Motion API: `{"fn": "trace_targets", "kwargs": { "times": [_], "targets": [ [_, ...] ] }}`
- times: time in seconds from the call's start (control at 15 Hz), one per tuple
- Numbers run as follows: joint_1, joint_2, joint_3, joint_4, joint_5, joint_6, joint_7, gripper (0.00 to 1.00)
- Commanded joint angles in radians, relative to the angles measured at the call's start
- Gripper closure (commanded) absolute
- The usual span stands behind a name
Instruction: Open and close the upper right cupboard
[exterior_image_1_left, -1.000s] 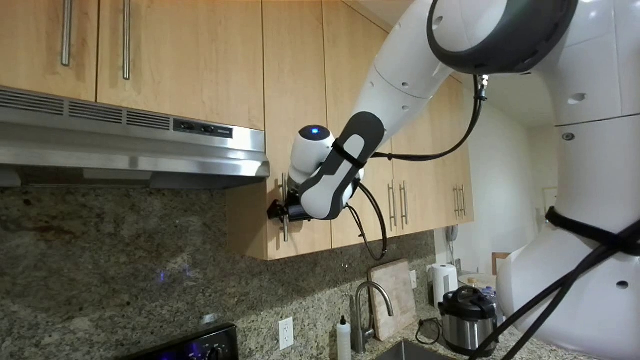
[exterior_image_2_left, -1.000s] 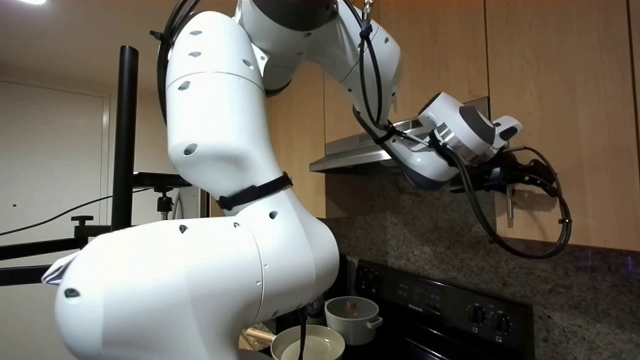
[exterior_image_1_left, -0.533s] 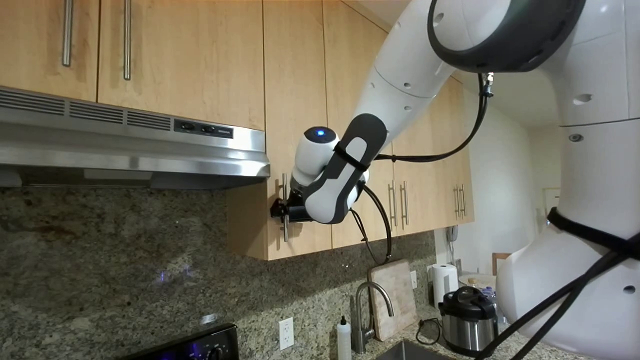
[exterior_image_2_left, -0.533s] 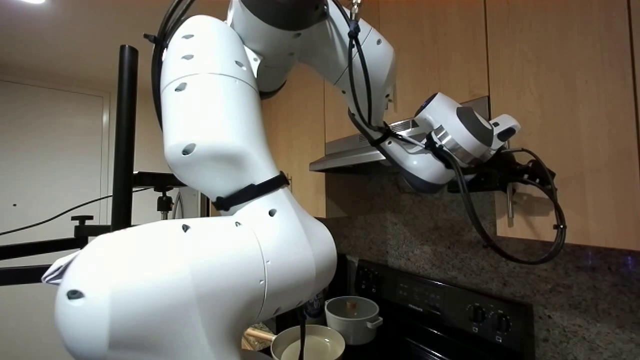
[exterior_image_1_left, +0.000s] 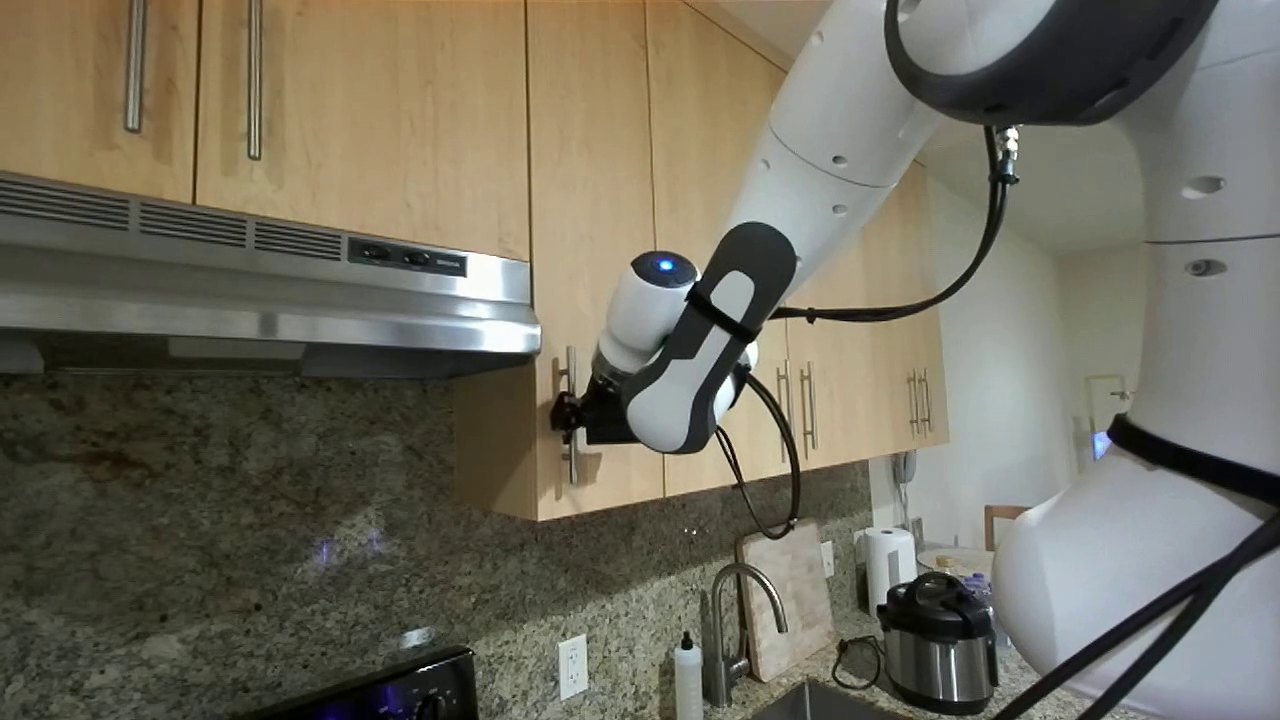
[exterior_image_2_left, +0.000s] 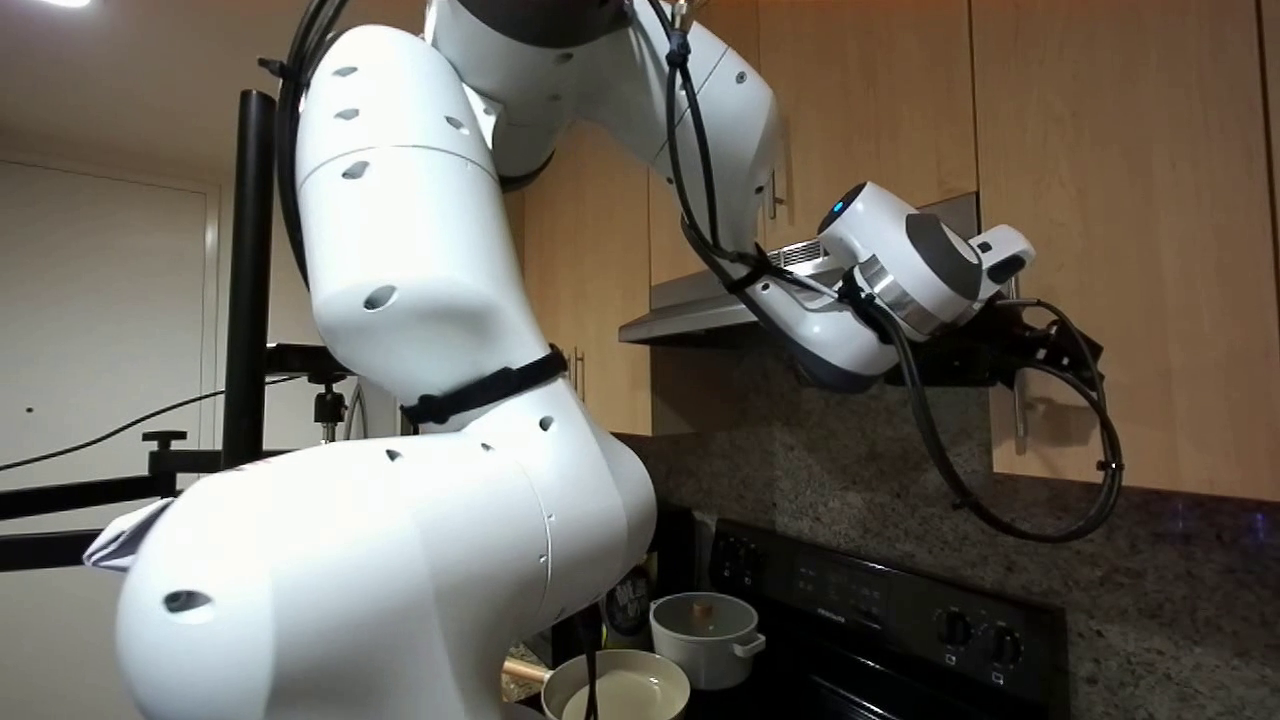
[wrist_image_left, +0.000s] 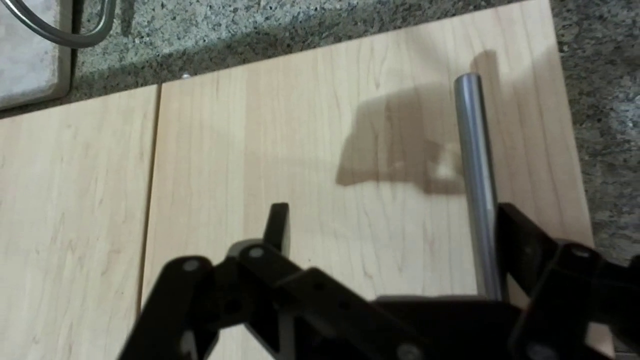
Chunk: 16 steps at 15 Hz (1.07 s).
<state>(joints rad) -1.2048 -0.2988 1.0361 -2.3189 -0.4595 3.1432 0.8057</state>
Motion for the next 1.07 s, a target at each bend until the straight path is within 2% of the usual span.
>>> {"fn": "trace_targets", "kwargs": {
  "times": [0.0,0.27,0.53,1.0],
  "targets": [
    [0.061,-0.058,-0.112,-0.073,0.016,0.011,-0.011,0.00],
    [0.146,-0.055,-0.195,-0.093,0.016,-0.003,-0.020,0.00],
    [0.196,-0.056,-0.248,-0.101,0.009,-0.037,-0.023,0.00],
    [0.237,-0.079,-0.377,-0.132,0.012,-0.130,-0.052,0.00]
  ]
}}
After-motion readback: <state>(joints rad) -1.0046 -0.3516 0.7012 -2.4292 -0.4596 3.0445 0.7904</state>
